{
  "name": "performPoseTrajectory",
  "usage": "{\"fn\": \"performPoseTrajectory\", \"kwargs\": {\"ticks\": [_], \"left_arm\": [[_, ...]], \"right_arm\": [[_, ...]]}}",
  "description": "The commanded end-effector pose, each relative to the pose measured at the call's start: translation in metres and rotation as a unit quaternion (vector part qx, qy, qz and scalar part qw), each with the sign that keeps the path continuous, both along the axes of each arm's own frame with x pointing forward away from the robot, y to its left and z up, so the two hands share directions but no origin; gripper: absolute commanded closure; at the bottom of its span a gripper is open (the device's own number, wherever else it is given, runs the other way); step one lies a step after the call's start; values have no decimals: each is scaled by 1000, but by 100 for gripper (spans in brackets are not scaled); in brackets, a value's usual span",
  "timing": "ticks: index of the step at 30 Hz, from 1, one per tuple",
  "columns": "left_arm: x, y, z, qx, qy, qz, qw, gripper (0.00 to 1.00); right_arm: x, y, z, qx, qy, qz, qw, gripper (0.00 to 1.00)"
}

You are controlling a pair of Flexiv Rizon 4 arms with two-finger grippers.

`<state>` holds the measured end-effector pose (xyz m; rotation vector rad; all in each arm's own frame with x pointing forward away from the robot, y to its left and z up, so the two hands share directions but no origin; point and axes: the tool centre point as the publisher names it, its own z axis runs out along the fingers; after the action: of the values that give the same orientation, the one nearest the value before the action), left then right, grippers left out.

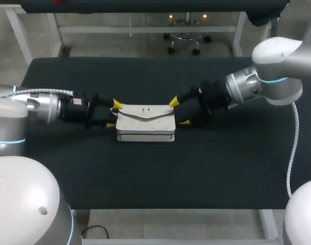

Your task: Pick up the bag, open it, inspect its contents, close it, and place it on the opposite side

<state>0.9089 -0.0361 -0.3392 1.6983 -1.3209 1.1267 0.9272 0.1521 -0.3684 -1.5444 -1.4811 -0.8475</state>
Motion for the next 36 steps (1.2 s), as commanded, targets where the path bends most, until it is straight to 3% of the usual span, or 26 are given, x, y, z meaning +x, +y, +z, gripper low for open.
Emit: {"fn": "performPoseTrajectory", "kwargs": {"ticks": [1, 3, 4, 13, 16, 18, 19, 20, 30, 36], "left_arm": [[-1, -5, -5, 7, 5, 2, 1000, 43], [0, -6, -7, 7, 9, 1, 1000, 60], [1, -6, -8, 8, 12, 0, 1000, 64], [4, -6, -15, 14, 31, -7, 999, 75], [4, -5, -18, 17, 37, -10, 999, 69], [5, -5, -20, 18, 40, -11, 999, 76], [5, -4, -20, 19, 42, -11, 999, 93], [6, -4, -21, 19, 44, -12, 999, 100], [8, -3, -23, 35, 60, -29, 997, 100], [8, -2, -23, 40, 61, -31, 997, 100]], "right_arm": [[-5, -9, 8, -26, -3, -1, 1000, 0], [-5, -13, 9, -34, -4, -1, 999, 0], [-5, -15, 9, -36, -4, 1, 999, 0], [-2, -30, 7, -57, 1, -6, 998, 0], [0, -35, 5, -64, 6, -6, 998, 0], [1, -38, 4, -67, 8, -7, 998, 0], [1, -39, 3, -69, 8, -7, 998, 0], [2, -40, 3, -71, 8, -7, 997, 0], [6, -59, 8, -92, 10, 31, 995, 0], [6, -59, 8, -92, 10, 31, 995, 0]]}}
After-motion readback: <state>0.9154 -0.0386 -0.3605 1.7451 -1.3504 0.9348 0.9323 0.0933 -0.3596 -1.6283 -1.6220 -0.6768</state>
